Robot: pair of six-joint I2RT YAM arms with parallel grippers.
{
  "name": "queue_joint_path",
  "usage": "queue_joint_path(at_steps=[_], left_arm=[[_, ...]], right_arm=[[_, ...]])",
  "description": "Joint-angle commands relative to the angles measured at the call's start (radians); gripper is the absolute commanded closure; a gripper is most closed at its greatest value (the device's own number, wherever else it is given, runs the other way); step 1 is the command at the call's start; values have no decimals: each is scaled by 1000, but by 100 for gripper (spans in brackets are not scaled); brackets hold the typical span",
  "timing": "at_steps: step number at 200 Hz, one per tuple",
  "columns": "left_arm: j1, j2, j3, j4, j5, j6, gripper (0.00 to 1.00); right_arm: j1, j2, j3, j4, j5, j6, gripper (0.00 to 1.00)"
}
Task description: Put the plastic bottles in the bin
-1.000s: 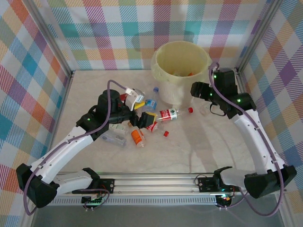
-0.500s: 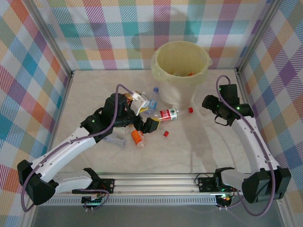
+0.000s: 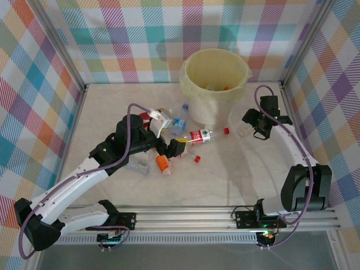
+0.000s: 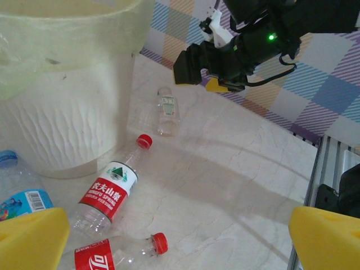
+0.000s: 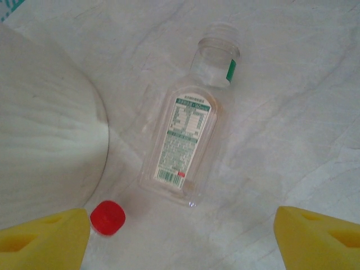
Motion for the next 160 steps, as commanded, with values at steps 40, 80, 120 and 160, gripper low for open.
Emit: queue_joint_path(at_steps=[40,80,120,160], left_arm=[[-12,-13,-14,54,6,-7,0],[-11,-13,-8,47,9,-4,0],[-12,-8,-2,35,11,3,0],[-12,-2,1,29,10,6,0]], right_arm=[[-35,176,44,132,-39,37,14],[-35,289,106,138,-45,68,12],[-35,372,145,149,-25,107,10],[-35,448,188,149,-29,139,12]])
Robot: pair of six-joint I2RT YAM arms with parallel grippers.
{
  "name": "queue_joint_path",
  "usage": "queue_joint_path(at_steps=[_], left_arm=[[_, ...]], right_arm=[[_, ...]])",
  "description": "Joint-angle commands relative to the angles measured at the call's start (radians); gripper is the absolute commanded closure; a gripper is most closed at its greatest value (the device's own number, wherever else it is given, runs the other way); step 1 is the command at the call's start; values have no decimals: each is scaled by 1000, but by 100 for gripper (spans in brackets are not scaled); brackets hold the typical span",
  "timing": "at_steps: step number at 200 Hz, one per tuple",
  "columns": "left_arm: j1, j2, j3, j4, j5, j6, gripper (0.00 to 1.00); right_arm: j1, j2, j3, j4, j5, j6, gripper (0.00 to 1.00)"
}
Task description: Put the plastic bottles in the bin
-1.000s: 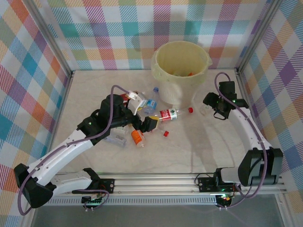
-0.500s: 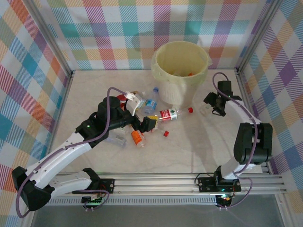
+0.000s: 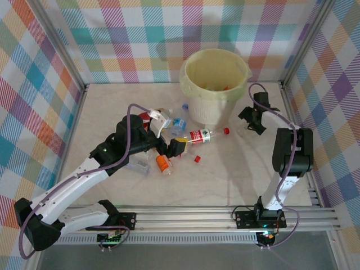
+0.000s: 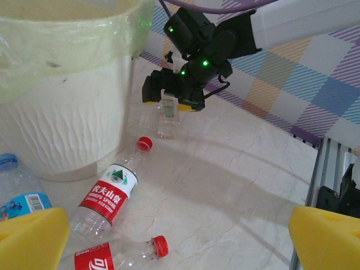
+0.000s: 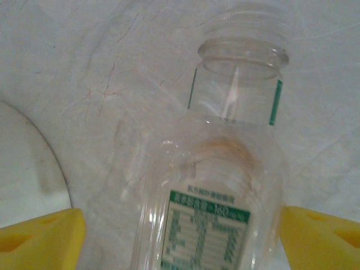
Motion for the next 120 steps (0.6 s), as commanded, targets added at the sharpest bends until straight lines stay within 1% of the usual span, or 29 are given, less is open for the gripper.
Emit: queue_joint_path(at_steps=[1,24,44,79,110,120], left_arm=[[-11,-1,8,15,9,5,0],[-12,2,8,12,7,7,0],[-11,6,10,9,7,10,0],[-11,15,12,6,6,10,0],[-12,17,16,-1,3,11,0],[-11,17,16,-1,2,12,0]], right_arm=[[-7,35,36,10,6,43,12],[-7,66,55,1,11,53,15],[-7,77,54,2,16,55,20],[-8,65,49,3,30,47,25],[-16,47,41,4,31,43,34],[-21,33,31,12,28,44,36]])
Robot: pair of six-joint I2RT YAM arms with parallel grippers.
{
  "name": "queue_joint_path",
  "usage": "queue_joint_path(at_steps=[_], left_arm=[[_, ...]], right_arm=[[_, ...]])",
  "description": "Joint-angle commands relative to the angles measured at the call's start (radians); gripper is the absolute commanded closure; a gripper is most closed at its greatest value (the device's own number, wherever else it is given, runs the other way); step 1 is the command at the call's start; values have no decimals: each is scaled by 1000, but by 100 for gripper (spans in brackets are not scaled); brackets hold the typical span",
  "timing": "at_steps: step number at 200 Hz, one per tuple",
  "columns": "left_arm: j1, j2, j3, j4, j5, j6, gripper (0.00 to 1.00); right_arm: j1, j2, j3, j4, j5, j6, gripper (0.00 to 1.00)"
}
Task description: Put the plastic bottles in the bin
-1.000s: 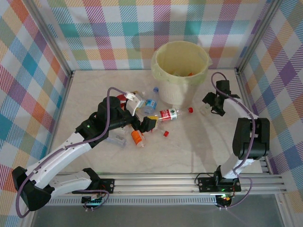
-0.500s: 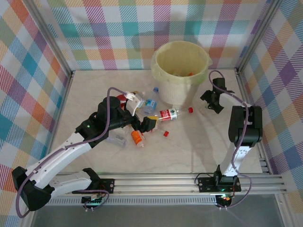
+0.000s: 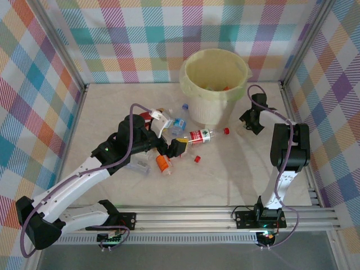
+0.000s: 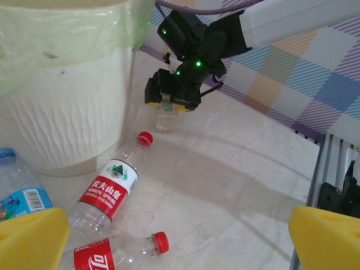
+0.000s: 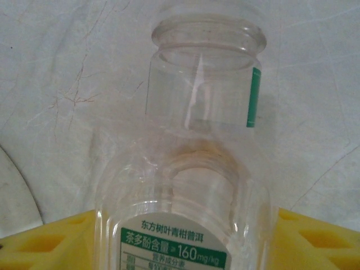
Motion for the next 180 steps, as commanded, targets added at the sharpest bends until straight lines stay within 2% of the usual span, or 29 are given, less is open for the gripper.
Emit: queue_joint_path(at_steps=[1,58,124,180], left_arm=[[-12,0,15,4,2,11,0],[-12,2,15,4,3,12,0],[-12,-12,11,9,-22,13,0],[-12,-39,-1,23,-59,16,0]], right_arm=[[-19,-35,5,10,12,3,36],[-31,-177,-66,17,56,-53,40],[-30,-487,-168,1,86,-123,47],[43,-709,-135,-90,183,-221,50]])
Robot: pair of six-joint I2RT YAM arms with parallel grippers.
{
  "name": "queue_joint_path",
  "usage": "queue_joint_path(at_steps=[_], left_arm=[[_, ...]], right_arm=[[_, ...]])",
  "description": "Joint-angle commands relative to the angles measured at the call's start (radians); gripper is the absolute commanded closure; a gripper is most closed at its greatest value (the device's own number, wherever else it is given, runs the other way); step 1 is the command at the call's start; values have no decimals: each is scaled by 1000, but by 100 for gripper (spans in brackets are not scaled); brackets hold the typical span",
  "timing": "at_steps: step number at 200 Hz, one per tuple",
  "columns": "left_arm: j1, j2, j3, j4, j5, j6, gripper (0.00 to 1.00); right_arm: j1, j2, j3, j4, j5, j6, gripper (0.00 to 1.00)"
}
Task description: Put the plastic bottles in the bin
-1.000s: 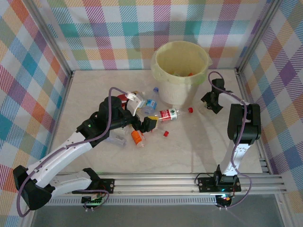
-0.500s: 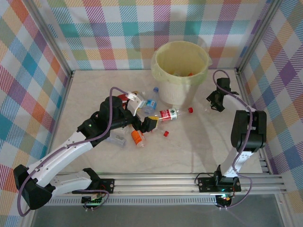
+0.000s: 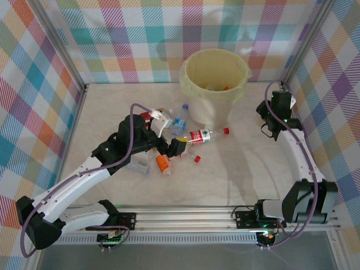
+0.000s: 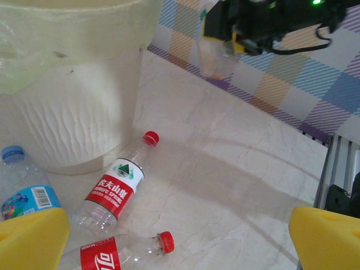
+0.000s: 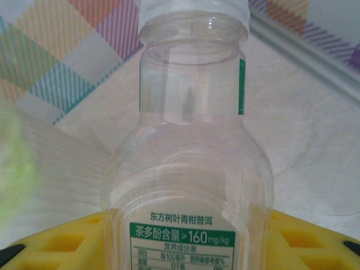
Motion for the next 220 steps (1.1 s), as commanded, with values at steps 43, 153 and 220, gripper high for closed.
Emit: queue_joint_path(at_steps=[43,153,220], left_arm=[[-9,-71,-14,36,-78,19,0],[11,-75,-15,37,-66,25,0],[12,-78,-18,39,-97,28,0]], right_arm=[[166,-125,140,-80,180,-146,50],[411,200,622,-12,194,-533,52],[408,499,990,-280,0,-562,52]])
